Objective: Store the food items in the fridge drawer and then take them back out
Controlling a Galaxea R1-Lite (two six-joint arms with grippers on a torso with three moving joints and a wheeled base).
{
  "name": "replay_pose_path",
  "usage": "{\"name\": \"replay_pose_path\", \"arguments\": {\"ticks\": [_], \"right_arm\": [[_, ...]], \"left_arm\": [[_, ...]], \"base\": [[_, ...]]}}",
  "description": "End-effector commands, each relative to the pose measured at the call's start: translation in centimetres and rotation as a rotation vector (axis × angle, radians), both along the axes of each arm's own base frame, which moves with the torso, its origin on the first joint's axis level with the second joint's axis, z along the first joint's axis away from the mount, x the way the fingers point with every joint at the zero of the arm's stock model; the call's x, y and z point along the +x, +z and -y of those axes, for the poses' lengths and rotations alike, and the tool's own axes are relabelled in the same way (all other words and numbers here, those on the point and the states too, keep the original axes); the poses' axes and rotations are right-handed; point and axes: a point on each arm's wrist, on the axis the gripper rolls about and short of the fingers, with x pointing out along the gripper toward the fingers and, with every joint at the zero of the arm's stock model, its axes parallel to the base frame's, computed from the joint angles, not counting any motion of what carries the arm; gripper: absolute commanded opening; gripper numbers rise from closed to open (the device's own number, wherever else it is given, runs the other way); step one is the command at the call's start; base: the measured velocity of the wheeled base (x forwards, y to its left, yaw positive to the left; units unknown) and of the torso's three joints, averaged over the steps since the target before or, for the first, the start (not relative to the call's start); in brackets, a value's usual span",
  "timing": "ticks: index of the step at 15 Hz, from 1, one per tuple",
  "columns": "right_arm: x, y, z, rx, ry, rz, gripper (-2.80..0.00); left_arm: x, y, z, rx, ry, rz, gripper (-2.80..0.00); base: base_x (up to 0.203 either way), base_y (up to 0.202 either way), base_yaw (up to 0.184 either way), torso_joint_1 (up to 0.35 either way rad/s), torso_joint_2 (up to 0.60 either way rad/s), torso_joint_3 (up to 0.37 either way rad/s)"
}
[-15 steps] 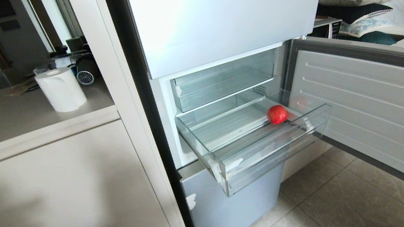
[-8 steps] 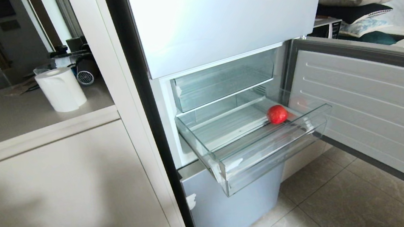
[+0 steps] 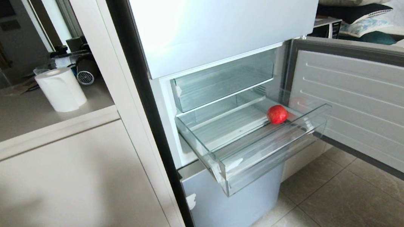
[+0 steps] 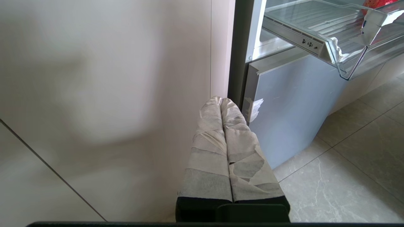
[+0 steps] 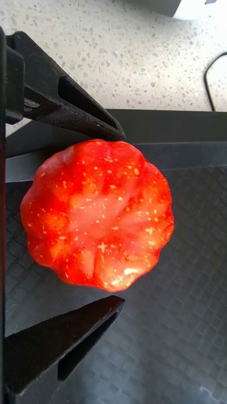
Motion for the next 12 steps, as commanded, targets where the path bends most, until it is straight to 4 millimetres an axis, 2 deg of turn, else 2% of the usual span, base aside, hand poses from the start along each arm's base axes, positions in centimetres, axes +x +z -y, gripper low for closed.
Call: {"name": "replay_pose_path", "arguments": {"ticks": [1,6,7,12], "right_arm": [[0.12,-0.38,0.18,0.003,0.001,0.0,0.0],[0.6,-0.73,0.64,0.001,0.008,0.004,0.0],[0.64,-0.95,0.69,0.006,0.008,0.004,-2.8],[0.62,-0.85,0.69,0.006,0.009,0.002,-2.8]], "left_arm": [[0.01,0.0,0.0,0.0,0.0,-0.002,-2.8],[0.01,0.0,0.0,0.0,0.0,-0.002,-2.8],[0.01,0.0,0.0,0.0,0.0,-0.002,-2.8],[0.01,0.0,0.0,0.0,0.0,-0.002,-2.8]], "base": [[0.0,0.0,0.0,0.0,0.0,0.0],[0.0,0.0,0.0,0.0,0.0,0.0],[0.0,0.0,0.0,0.0,0.0,0.0],[0.0,0.0,0.0,0.0,0.0,0.0]]}}
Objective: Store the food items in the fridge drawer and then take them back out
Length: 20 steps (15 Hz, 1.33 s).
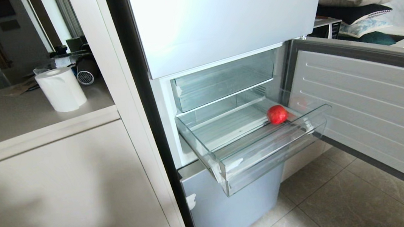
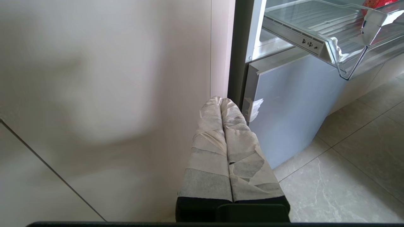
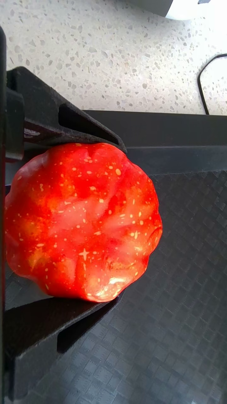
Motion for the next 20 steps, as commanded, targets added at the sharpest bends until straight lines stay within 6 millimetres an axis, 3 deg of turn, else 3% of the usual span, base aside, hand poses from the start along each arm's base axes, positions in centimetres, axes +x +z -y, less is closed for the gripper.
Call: {"name": "replay_pose_path", "arguments": {"ticks": [1,3,5,8,12,17,20], "right_arm": [[-0.2,0.8,-0.3,-0.012,-0.001,0.006,-2.8],[-0.9,3.4,-1.5,-0.039,-0.006,0.018,-2.8],[-2.3,7.0,-4.1,-0.066,-0.002,0.032,-2.8],[-4.8,10.4,-10.8,-0.091,0.045,0.036,-2.8],[-6.2,11.2,-21.1,-0.151,0.258,0.034,-2.8],[-1.4,10.5,-30.4,-0.092,0.887,0.099,-2.8],[2.0,11.8,-34.7,0.025,1.169,0.153,-2.8]], "left_arm": [[0.0,0.0,0.0,0.0,0.0,-0.002,-2.8],[0.0,0.0,0.0,0.0,0.0,-0.002,-2.8],[0.0,0.0,0.0,0.0,0.0,-0.002,-2.8],[0.0,0.0,0.0,0.0,0.0,-0.002,-2.8],[0.0,0.0,0.0,0.0,0.0,-0.002,-2.8],[0.0,0.0,0.0,0.0,0.0,-0.002,-2.8],[0.0,0.0,0.0,0.0,0.0,-0.002,-2.8]], "base": [[0.0,0.0,0.0,0.0,0.0,0.0],[0.0,0.0,0.0,0.0,0.0,0.0],[0.0,0.0,0.0,0.0,0.0,0.0],[0.0,0.0,0.0,0.0,0.0,0.0],[0.0,0.0,0.0,0.0,0.0,0.0],[0.0,0.0,0.0,0.0,0.0,0.0],[0.0,0.0,0.0,0.0,0.0,0.0]]}}
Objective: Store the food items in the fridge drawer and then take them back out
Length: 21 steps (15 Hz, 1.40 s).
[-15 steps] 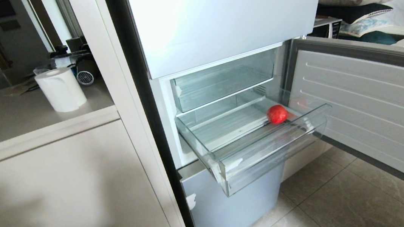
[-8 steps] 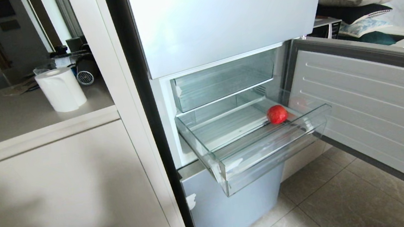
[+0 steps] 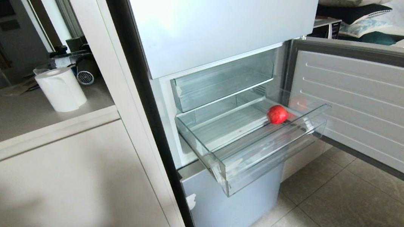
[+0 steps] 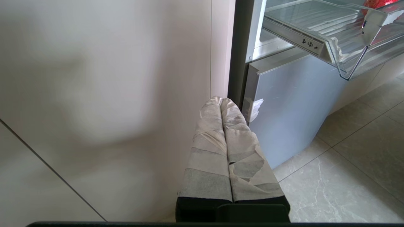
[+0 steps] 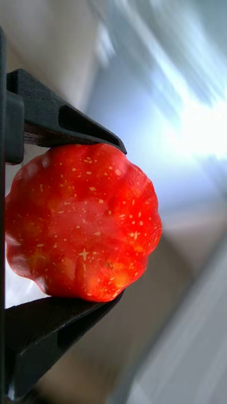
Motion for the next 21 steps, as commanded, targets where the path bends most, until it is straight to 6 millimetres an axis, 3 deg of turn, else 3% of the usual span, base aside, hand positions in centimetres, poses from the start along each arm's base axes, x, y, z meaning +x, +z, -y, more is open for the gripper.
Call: {"name": "replay_pose_path", "arguments": {"ticks": [1,4,7,10,14,17,21], "right_arm": [[3.6,2.3,-3.2,0.044,0.205,0.044,-2.8],[9.1,5.0,-5.6,0.062,0.305,0.086,-2.8],[14.0,4.7,-8.5,0.039,0.368,0.034,-2.8],[18.2,3.7,-12.7,-0.041,0.346,0.02,-2.8],[21.7,5.4,-16.7,-0.067,0.326,0.133,-2.8],[24.3,3.2,-19.2,-0.087,0.33,0.109,-2.8],[26.8,2.2,-20.8,-0.099,0.31,0.144,-2.8]], "left_arm": [[0.0,0.0,0.0,0.0,0.0,-0.002,-2.8],[0.0,0.0,0.0,0.0,0.0,-0.002,-2.8],[0.0,0.0,0.0,0.0,0.0,-0.002,-2.8],[0.0,0.0,0.0,0.0,0.0,-0.002,-2.8],[0.0,0.0,0.0,0.0,0.0,-0.002,-2.8],[0.0,0.0,0.0,0.0,0.0,-0.002,-2.8],[0.0,0.0,0.0,0.0,0.0,-0.002,-2.8]], "base": [[0.0,0.0,0.0,0.0,0.0,0.0],[0.0,0.0,0.0,0.0,0.0,0.0],[0.0,0.0,0.0,0.0,0.0,0.0],[0.0,0.0,0.0,0.0,0.0,0.0],[0.0,0.0,0.0,0.0,0.0,0.0],[0.0,0.0,0.0,0.0,0.0,0.0],[0.0,0.0,0.0,0.0,0.0,0.0]]}}
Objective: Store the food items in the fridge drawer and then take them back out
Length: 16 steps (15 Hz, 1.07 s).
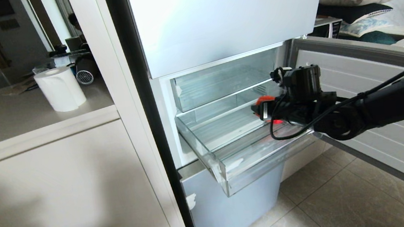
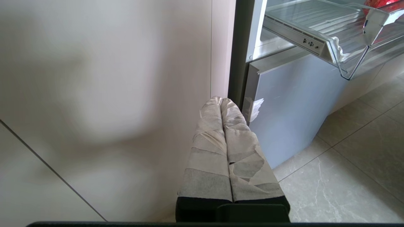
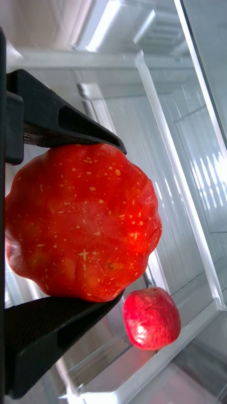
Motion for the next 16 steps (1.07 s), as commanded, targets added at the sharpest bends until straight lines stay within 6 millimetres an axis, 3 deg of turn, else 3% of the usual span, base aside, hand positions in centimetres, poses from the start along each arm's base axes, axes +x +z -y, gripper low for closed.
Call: {"name": "replay_pose_path", "arguments": {"ticks": [1,9,16], "right_arm": [[1.6,-2.0,-0.9,-0.016,0.008,-0.017,-2.8],[6.6,-4.0,-4.0,-0.006,0.032,0.104,-2.8],[8.2,-5.5,-5.3,-0.027,0.046,0.053,-2.8]], "left_arm": [[0.0,0.0,0.0,0.0,0.0,-0.001,-2.8],[0.0,0.0,0.0,0.0,0.0,-0.001,-2.8],[0.0,0.0,0.0,0.0,0.0,-0.001,-2.8]], "base": [[0.0,0.0,0.0,0.0,0.0,0.0],[0.0,0.0,0.0,0.0,0.0,0.0],[0.0,0.0,0.0,0.0,0.0,0.0]]}}
